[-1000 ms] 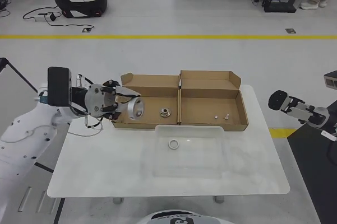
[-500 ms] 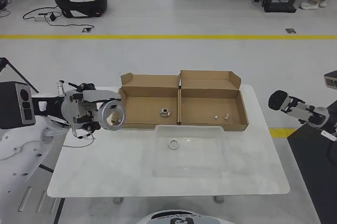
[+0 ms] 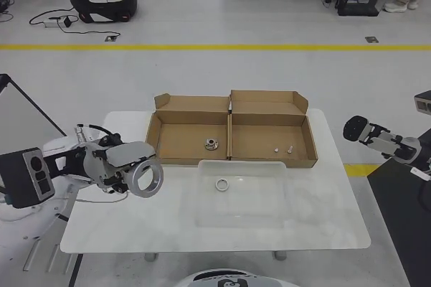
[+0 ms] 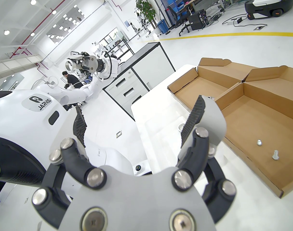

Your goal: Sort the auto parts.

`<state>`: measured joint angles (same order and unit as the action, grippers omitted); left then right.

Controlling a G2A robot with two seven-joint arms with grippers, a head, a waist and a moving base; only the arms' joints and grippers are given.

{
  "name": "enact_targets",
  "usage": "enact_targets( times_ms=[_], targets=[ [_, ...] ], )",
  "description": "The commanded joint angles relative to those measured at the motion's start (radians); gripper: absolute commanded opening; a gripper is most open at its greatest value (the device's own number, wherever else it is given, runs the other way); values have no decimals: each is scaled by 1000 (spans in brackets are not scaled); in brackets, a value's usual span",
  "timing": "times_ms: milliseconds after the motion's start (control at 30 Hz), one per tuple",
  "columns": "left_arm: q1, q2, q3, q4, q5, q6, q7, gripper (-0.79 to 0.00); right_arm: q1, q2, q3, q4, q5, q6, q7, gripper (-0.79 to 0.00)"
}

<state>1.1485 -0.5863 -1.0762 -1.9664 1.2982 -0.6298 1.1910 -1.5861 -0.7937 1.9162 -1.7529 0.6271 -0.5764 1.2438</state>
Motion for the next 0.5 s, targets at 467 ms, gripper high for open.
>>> enact_targets(
  times_ms=[467],
  targets=[
    [-38, 73, 58, 50, -15, -19, -19, -785, 0, 0, 0, 0, 0, 0, 0, 0]
  ],
)
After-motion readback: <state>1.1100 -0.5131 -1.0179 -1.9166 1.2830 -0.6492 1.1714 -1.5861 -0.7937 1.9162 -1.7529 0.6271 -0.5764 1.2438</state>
